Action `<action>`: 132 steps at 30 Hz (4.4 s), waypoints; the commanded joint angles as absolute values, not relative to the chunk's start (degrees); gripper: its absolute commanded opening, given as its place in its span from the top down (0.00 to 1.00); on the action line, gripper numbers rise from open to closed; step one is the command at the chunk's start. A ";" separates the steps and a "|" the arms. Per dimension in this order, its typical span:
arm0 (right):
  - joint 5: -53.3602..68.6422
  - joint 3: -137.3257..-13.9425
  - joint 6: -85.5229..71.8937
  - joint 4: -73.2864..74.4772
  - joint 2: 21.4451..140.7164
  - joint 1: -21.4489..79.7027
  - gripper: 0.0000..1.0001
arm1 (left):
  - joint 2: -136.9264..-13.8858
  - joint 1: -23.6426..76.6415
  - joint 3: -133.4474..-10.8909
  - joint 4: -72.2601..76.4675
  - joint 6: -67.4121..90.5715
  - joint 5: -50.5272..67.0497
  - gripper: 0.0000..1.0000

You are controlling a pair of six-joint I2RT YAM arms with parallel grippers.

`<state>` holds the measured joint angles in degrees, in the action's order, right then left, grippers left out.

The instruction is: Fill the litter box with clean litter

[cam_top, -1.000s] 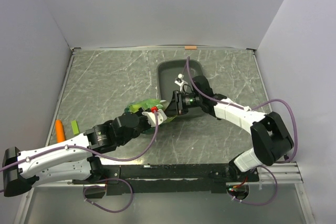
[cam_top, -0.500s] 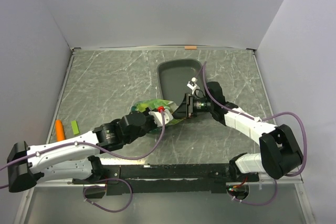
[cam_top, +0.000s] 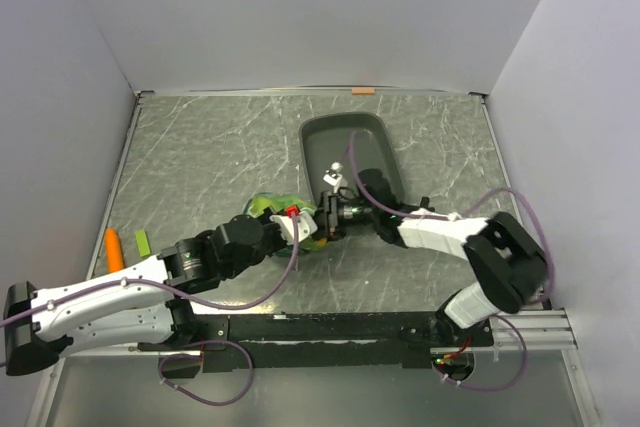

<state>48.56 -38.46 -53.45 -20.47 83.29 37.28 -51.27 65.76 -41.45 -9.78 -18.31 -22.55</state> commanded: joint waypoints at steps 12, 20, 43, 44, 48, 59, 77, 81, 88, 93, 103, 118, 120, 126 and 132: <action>47.37 -52.12 -66.46 -41.32 100.12 50.45 1.00 | -41.40 65.92 -42.54 -20.74 -14.07 -26.81 0.99; 47.55 -46.85 -64.77 -39.54 94.93 47.73 1.00 | -41.66 65.92 -38.85 -16.79 -13.10 -25.93 0.99; 54.40 -28.13 -61.26 -37.45 75.68 37.45 1.00 | -38.06 66.00 -32.43 -9.06 -13.53 -30.76 0.99; 54.32 -27.17 -60.74 -36.40 74.46 37.09 1.00 | -37.62 65.92 -32.00 -8.62 -13.80 -31.11 0.99; 54.58 -24.79 -60.91 -35.77 71.72 35.42 1.00 | -35.42 65.92 -31.38 -7.82 -13.71 -32.25 0.99; 52.65 -21.98 -60.29 -28.83 63.11 33.49 1.00 | -34.81 65.92 -30.32 -7.65 -13.71 -33.05 0.99; 51.15 -21.97 -54.40 -11.09 52.39 29.80 1.00 | -33.31 65.92 -30.06 -6.51 -14.06 -35.68 0.99; 50.71 -21.01 -55.46 -9.67 48.97 28.65 1.00 | -33.13 65.92 -29.97 -6.59 -13.89 -36.04 0.99; 49.05 -21.36 -57.56 -5.98 44.39 28.04 1.00 | -34.01 66.00 -30.32 -6.42 -13.80 -38.14 0.99; 47.47 -21.88 -59.67 -4.66 41.84 27.42 1.00 | -35.77 65.92 -30.58 -5.89 -13.97 -41.91 0.99; 43.77 -22.76 -65.91 -7.20 39.29 27.33 1.00 | -40.43 66.00 -31.38 -5.45 -13.28 -47.37 0.99; 27.87 -25.66 -69.35 -4.14 36.56 27.25 1.00 | -37.27 65.92 -30.76 -5.36 -11.43 -45.62 0.99; 24.54 -26.71 -68.65 -3.78 38.05 27.42 1.00 | -36.92 65.92 -30.67 -5.27 -11.16 -45.27 0.99; 17.06 -27.42 -67.15 -3.43 42.44 27.16 1.00 | -34.02 65.92 -29.88 -4.66 -11.07 -44.56 0.99; 12.14 -27.51 -63.12 -2.20 48.95 26.81 1.00 | -31.91 65.92 -29.79 -4.75 -10.81 -44.56 0.99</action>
<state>17.58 -25.06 -66.32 -1.74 46.37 27.35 -33.12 66.04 -30.22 -5.19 -12.23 -43.79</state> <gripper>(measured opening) 0.348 0.021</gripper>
